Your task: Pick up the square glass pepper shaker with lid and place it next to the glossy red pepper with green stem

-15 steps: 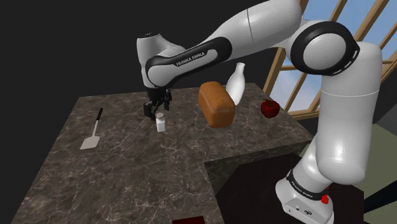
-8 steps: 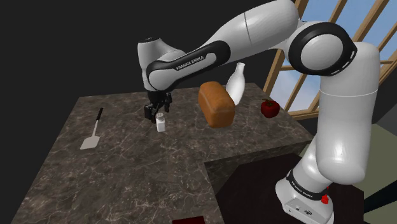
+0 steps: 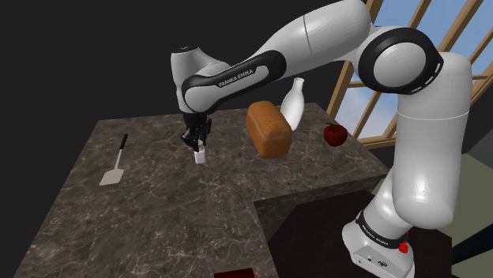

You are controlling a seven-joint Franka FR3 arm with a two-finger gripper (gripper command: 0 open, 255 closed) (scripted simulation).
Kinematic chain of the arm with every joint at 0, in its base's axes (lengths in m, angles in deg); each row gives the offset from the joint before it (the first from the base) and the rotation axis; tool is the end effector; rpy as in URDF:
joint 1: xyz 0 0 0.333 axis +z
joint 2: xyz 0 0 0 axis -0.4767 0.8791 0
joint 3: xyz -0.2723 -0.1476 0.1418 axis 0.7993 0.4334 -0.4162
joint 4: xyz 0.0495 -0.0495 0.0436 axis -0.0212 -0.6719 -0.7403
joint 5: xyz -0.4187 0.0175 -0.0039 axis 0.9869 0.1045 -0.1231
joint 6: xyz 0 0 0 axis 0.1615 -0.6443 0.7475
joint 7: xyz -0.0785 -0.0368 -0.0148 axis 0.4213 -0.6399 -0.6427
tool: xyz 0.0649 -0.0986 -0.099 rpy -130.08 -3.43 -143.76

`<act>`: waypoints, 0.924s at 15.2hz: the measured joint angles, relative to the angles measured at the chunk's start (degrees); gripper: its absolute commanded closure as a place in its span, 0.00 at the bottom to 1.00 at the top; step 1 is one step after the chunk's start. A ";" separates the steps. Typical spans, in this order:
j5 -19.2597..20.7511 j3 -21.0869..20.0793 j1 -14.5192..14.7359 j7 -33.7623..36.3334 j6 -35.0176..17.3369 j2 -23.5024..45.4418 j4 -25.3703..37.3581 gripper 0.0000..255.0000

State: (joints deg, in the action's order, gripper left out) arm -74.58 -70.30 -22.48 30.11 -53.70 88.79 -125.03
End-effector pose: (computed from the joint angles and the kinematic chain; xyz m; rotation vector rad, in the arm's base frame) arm 0.6492 0.2297 0.3254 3.1008 0.3178 -0.0264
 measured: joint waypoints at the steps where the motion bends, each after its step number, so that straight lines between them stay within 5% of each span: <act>1: 0.00 0.00 0.00 0.00 0.00 0.00 0.00 1.00; 14: -0.94 -0.42 -0.12 -0.61 5.90 -2.50 3.51 1.00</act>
State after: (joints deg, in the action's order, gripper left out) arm -75.52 -70.72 -22.59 29.50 -47.79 86.28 -121.52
